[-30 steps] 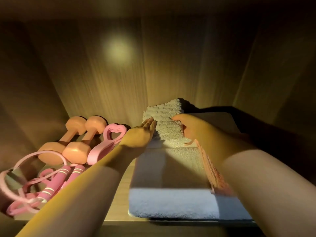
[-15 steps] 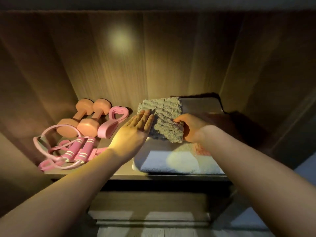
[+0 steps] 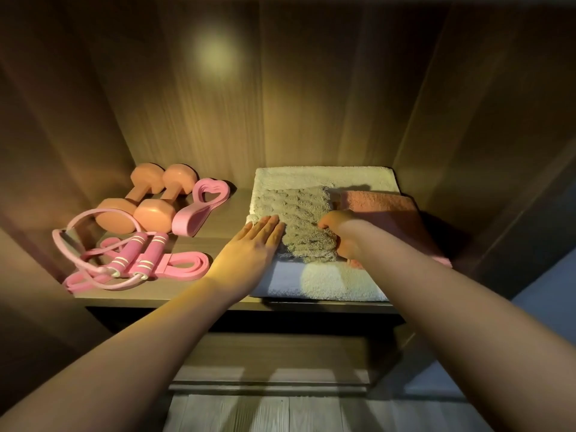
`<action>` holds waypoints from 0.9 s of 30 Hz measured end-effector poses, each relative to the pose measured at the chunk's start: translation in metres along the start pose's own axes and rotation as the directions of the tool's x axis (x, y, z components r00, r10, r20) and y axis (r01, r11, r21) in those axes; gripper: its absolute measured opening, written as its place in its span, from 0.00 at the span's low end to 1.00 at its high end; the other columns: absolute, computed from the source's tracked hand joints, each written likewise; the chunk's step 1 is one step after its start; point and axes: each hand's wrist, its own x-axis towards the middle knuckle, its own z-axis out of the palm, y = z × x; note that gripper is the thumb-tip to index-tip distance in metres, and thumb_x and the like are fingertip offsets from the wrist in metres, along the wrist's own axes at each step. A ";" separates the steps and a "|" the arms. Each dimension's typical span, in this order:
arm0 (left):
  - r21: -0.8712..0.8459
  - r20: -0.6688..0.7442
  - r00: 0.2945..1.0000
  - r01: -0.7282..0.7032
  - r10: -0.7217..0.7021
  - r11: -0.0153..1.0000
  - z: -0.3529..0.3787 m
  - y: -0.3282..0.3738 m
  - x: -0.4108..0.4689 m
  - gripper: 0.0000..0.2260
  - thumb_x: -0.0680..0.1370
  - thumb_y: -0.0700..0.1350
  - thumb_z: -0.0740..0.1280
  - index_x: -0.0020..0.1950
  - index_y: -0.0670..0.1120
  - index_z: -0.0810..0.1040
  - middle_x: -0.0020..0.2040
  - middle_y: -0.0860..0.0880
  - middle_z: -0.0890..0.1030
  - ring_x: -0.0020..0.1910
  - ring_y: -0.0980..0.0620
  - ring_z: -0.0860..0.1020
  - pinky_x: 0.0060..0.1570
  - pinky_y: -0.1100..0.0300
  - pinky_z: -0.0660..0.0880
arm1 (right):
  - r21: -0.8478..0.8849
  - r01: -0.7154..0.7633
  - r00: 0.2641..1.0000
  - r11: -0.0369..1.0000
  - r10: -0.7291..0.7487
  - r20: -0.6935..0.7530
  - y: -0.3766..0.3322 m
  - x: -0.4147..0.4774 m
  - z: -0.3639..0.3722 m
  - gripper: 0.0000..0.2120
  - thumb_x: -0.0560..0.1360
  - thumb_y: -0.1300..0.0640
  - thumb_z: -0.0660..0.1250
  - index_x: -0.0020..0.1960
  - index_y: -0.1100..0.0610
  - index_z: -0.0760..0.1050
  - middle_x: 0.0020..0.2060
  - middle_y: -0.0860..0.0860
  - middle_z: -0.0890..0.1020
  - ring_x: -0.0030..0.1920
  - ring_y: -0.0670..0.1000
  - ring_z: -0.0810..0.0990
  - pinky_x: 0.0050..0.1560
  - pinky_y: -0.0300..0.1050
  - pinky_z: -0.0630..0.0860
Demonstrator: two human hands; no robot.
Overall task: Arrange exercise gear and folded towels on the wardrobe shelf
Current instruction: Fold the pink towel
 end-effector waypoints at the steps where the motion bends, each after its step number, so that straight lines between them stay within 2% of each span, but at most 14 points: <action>1: -0.028 0.033 0.999 0.009 -0.008 1.000 -0.002 0.000 0.000 0.29 0.82 0.39 0.53 0.79 0.44 0.42 0.80 0.44 0.46 0.79 0.48 0.47 0.77 0.54 0.46 | -0.079 0.012 1.000 0.997 -0.013 -0.019 -0.002 -0.002 0.001 0.11 0.82 0.59 0.54 0.63 0.61 0.62 0.57 0.55 0.72 0.52 0.53 0.70 0.60 0.48 0.70; 3: -0.134 0.051 0.998 0.030 -0.023 0.991 -0.011 0.000 -0.001 0.27 0.81 0.45 0.55 0.80 0.44 0.51 0.79 0.44 0.55 0.78 0.49 0.55 0.76 0.53 0.51 | -0.247 0.066 0.996 0.967 -0.080 -0.047 -0.009 -0.008 0.001 0.22 0.83 0.55 0.52 0.75 0.61 0.54 0.65 0.58 0.69 0.58 0.54 0.72 0.60 0.47 0.73; 4: -0.197 0.031 0.999 0.046 -0.040 0.979 -0.019 0.002 -0.002 0.25 0.80 0.48 0.54 0.77 0.43 0.59 0.76 0.43 0.64 0.75 0.48 0.63 0.75 0.52 0.56 | -0.336 0.122 0.985 0.934 -0.156 -0.076 -0.013 -0.011 -0.002 0.24 0.83 0.55 0.53 0.76 0.61 0.54 0.68 0.58 0.68 0.59 0.53 0.73 0.54 0.44 0.76; 5: -0.242 -0.012 0.998 0.062 -0.067 0.968 -0.027 0.004 -0.003 0.22 0.80 0.50 0.53 0.71 0.43 0.68 0.66 0.42 0.74 0.67 0.46 0.71 0.70 0.53 0.62 | -0.420 0.195 0.957 0.886 -0.265 -0.115 -0.016 -0.014 -0.008 0.23 0.82 0.55 0.54 0.76 0.59 0.57 0.68 0.57 0.69 0.54 0.51 0.75 0.43 0.40 0.76; 6: -0.258 -0.076 0.992 0.082 -0.104 0.963 -0.036 0.007 0.000 0.20 0.79 0.51 0.51 0.63 0.44 0.73 0.54 0.44 0.77 0.58 0.45 0.76 0.61 0.56 0.67 | -0.498 0.274 0.906 0.823 -0.394 -0.153 -0.017 -0.016 -0.016 0.22 0.81 0.56 0.56 0.74 0.57 0.61 0.66 0.56 0.72 0.49 0.49 0.76 0.37 0.38 0.73; 7: -0.257 -0.134 0.980 0.110 -0.148 0.960 -0.045 0.009 0.005 0.18 0.79 0.51 0.51 0.58 0.44 0.74 0.48 0.46 0.76 0.53 0.45 0.76 0.52 0.58 0.67 | -0.570 0.338 0.839 0.749 -0.514 -0.177 -0.015 -0.016 -0.027 0.21 0.81 0.56 0.56 0.73 0.55 0.64 0.67 0.55 0.73 0.51 0.51 0.77 0.41 0.39 0.74; 9: -0.257 -0.180 0.962 0.155 -0.205 0.954 -0.058 0.016 0.026 0.15 0.79 0.49 0.55 0.61 0.44 0.73 0.54 0.45 0.75 0.57 0.45 0.73 0.51 0.55 0.66 | -0.686 0.363 0.763 0.631 -0.624 -0.170 -0.001 -0.010 -0.048 0.24 0.81 0.54 0.56 0.76 0.51 0.61 0.75 0.52 0.65 0.69 0.55 0.70 0.63 0.44 0.70; 11: -0.313 -0.119 0.966 0.182 -0.228 0.932 -0.065 0.025 0.054 0.19 0.80 0.47 0.58 0.70 0.45 0.67 0.68 0.45 0.70 0.67 0.45 0.68 0.63 0.53 0.66 | -0.763 0.315 0.796 0.564 -0.595 -0.111 0.017 -0.001 -0.067 0.25 0.83 0.50 0.53 0.78 0.47 0.54 0.78 0.49 0.56 0.76 0.56 0.59 0.70 0.50 0.62; 13: -0.337 0.015 0.983 0.178 -0.184 0.924 -0.066 0.034 0.077 0.25 0.81 0.47 0.57 0.77 0.46 0.58 0.78 0.46 0.58 0.77 0.46 0.56 0.75 0.50 0.55 | -0.823 0.250 0.843 0.510 -0.533 -0.074 0.030 0.010 -0.080 0.25 0.83 0.46 0.50 0.79 0.44 0.49 0.79 0.48 0.48 0.78 0.57 0.50 0.73 0.54 0.55; 16: -0.329 0.164 0.969 0.229 -0.184 0.916 -0.042 0.046 0.090 0.27 0.83 0.57 0.48 0.80 0.50 0.48 0.80 0.49 0.44 0.79 0.46 0.42 0.75 0.42 0.40 | -0.891 0.195 0.895 0.410 -0.445 -0.009 0.045 0.026 -0.087 0.27 0.81 0.38 0.42 0.78 0.39 0.39 0.77 0.43 0.35 0.77 0.57 0.32 0.74 0.59 0.35; 18: -0.292 0.238 0.944 0.293 -0.227 0.911 -0.020 0.048 0.087 0.29 0.81 0.62 0.44 0.79 0.53 0.41 0.80 0.50 0.39 0.78 0.45 0.38 0.73 0.39 0.36 | -0.904 0.176 0.921 0.389 -0.390 0.011 0.057 0.035 -0.083 0.27 0.79 0.35 0.38 0.76 0.36 0.34 0.72 0.40 0.29 0.74 0.58 0.26 0.73 0.65 0.32; 21: -0.234 0.237 0.943 0.289 -0.234 0.928 0.000 0.049 0.083 0.30 0.80 0.63 0.42 0.78 0.54 0.36 0.79 0.49 0.36 0.77 0.43 0.36 0.72 0.38 0.35 | -0.903 0.133 0.925 0.408 -0.377 -0.034 0.070 0.038 -0.077 0.26 0.79 0.35 0.34 0.73 0.35 0.28 0.72 0.42 0.25 0.72 0.58 0.24 0.71 0.68 0.33; 24: -0.221 0.234 0.942 0.291 -0.239 0.931 -0.001 0.051 0.085 0.30 0.80 0.63 0.42 0.78 0.53 0.36 0.79 0.48 0.37 0.77 0.43 0.37 0.72 0.38 0.35 | -0.909 0.125 0.925 0.399 -0.378 -0.038 0.066 0.036 -0.077 0.25 0.78 0.42 0.32 0.73 0.35 0.28 0.73 0.43 0.26 0.73 0.59 0.25 0.70 0.69 0.30; 27: -0.205 0.235 0.940 0.296 -0.246 0.933 -0.013 0.050 0.086 0.30 0.81 0.62 0.42 0.79 0.53 0.37 0.79 0.48 0.37 0.77 0.44 0.37 0.74 0.39 0.36 | -0.876 0.136 0.924 0.463 -0.379 -0.057 0.053 0.024 -0.079 0.27 0.80 0.35 0.38 0.75 0.34 0.32 0.75 0.42 0.31 0.75 0.59 0.28 0.72 0.66 0.32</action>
